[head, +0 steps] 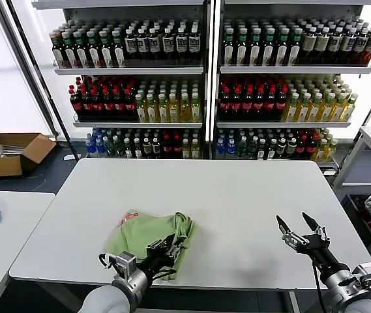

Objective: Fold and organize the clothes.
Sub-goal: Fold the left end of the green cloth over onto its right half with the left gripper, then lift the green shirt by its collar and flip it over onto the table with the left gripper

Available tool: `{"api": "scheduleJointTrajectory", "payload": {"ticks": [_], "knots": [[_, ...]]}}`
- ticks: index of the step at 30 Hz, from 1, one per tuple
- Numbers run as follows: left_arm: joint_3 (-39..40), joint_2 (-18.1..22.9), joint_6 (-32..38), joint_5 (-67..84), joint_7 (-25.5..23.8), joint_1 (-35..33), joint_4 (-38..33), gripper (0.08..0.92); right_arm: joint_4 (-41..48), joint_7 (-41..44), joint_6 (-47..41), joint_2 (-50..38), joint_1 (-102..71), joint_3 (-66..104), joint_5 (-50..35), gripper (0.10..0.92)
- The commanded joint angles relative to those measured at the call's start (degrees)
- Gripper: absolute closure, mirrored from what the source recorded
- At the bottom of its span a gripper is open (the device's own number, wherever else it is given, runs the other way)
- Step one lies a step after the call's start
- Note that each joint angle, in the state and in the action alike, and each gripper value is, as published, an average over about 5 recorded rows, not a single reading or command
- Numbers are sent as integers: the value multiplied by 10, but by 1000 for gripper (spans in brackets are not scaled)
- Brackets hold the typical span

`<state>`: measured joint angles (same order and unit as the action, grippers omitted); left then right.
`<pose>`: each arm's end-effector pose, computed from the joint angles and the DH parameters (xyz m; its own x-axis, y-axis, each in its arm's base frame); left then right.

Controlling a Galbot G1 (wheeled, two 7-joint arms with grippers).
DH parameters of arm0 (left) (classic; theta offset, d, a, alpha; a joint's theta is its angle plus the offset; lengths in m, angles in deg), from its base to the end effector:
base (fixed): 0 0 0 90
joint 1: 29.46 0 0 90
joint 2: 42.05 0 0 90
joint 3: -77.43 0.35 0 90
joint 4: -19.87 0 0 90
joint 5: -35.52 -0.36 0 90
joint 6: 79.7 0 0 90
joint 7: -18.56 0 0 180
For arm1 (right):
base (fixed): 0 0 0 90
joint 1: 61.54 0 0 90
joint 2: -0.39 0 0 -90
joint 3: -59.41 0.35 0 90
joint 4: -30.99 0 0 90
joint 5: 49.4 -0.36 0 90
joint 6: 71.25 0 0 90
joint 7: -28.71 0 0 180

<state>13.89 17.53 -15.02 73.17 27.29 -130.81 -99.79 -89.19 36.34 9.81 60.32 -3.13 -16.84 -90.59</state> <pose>0.2315 -0.0332 -0.2696 -0.7626 0.5220 0.3820 0.4680 0.8530 -0.2311 0.2003 -0.1487 -0.2514 -0.9673 -0.2265 0.1145 -0.2063 0.9644 0.1655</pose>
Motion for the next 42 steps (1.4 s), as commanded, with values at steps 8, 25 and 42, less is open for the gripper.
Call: {"api": "scheduleJointTrajectory", "payload": {"ticks": [8,25,42], "knots": [[-207,-89,-13,44,-33,4,27,385,5,8,6,3,-9,2,0,203],[-166,-54,-54,74,14,41,158,177,-2,10,8,2,-18,6,3,203],[-136,-37,-69,87,15,28,157,244,2,9,8,0,-7,-4,3,203]]}}
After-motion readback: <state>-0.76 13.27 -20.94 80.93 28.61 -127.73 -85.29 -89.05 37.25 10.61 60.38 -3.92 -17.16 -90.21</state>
